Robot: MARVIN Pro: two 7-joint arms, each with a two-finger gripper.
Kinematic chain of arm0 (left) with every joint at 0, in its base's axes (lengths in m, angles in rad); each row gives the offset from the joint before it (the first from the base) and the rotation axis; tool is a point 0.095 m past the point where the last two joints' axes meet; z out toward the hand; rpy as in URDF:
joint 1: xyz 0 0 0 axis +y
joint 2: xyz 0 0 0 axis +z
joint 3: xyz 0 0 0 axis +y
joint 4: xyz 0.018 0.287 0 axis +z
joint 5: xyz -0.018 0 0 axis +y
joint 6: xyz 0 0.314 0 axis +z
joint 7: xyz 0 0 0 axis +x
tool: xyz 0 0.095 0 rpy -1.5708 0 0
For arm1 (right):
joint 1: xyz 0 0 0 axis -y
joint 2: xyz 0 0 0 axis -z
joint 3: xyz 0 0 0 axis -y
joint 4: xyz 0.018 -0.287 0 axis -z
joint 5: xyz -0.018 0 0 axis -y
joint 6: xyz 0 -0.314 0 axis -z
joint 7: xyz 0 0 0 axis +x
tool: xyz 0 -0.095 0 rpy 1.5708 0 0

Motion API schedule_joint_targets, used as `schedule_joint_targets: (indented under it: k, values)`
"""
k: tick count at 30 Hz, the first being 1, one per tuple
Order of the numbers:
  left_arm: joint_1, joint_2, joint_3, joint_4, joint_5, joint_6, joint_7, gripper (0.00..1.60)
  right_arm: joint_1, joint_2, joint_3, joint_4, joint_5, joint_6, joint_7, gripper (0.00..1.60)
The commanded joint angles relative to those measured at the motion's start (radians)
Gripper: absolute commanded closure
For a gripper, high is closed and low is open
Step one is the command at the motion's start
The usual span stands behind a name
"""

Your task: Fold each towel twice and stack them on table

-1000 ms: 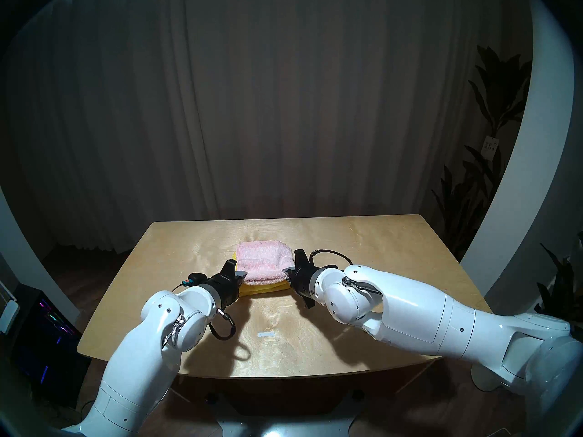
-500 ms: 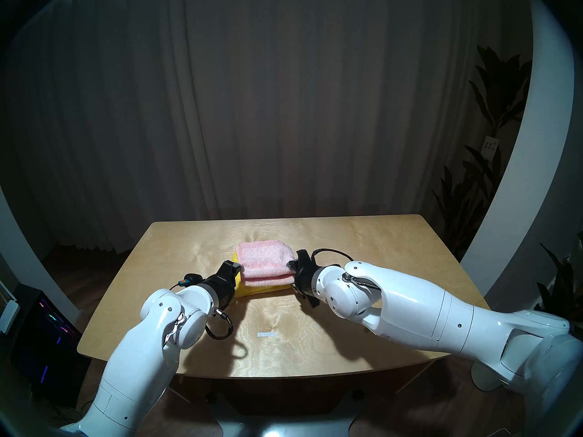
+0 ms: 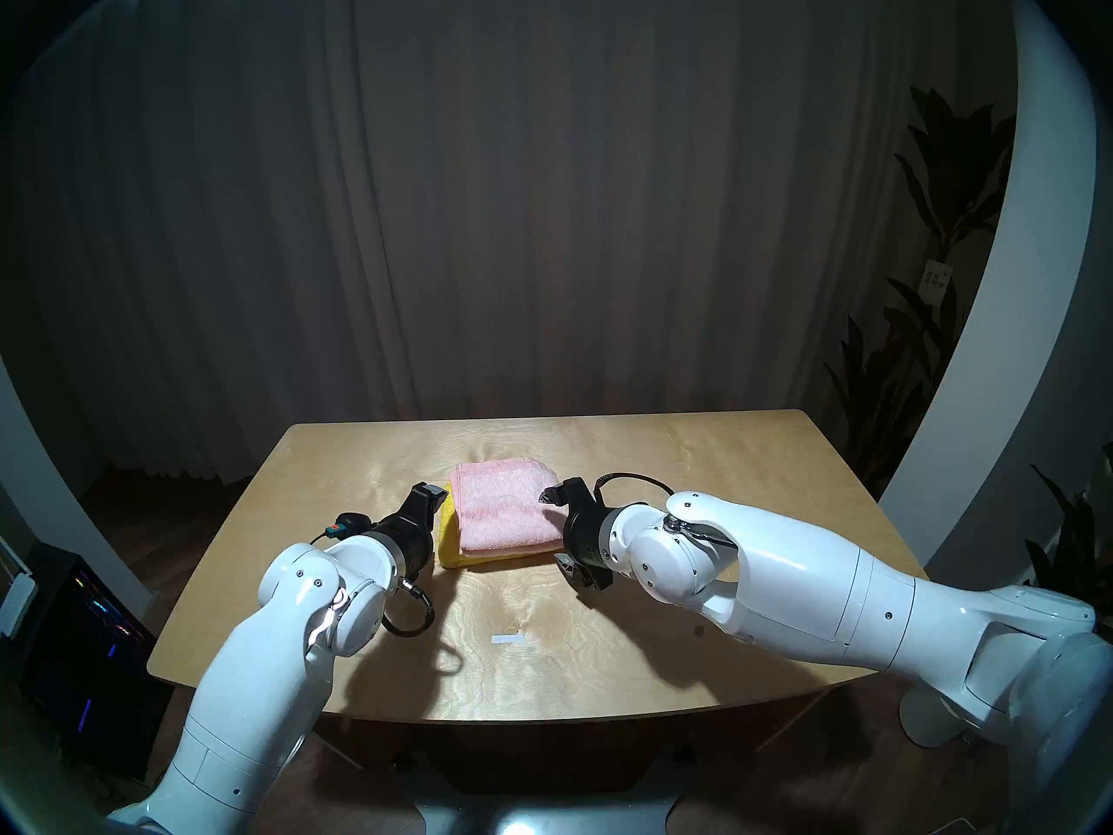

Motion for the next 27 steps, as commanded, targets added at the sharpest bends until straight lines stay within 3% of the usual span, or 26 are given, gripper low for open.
schedule_joint_targets:
  k: [1, 9, 10, 17, 27]
  values:
    - [-0.002, 0.007, -0.021, -0.041, 0.011, -0.017, -0.005, 0.0, -0.009, 0.11, 0.011, -0.116, 0.016, 0.059, -0.019, 0.0]
    - [-0.009, 0.053, -0.013, -0.089, 0.099, -0.031, -0.037, 0.0, -0.034, 0.192, 0.094, -0.206, 0.025, 0.029, -0.035, 0.0]
    - [-0.019, 0.087, 0.002, -0.104, 0.16, -0.027, -0.049, 0.0, -0.017, 0.214, 0.113, -0.208, 0.017, 0.019, -0.028, 0.0]
    - [-0.031, 0.173, 0.031, -0.126, 0.332, -0.021, -0.067, 0.0, 0.049, 0.304, 0.186, -0.186, -0.061, -0.008, -0.006, 0.0]
    - [-0.046, 0.292, 0.054, -0.083, 0.564, -0.024, -0.093, 0.0, 0.08, 0.326, 0.194, -0.107, -0.217, -0.012, 0.029, 0.0]
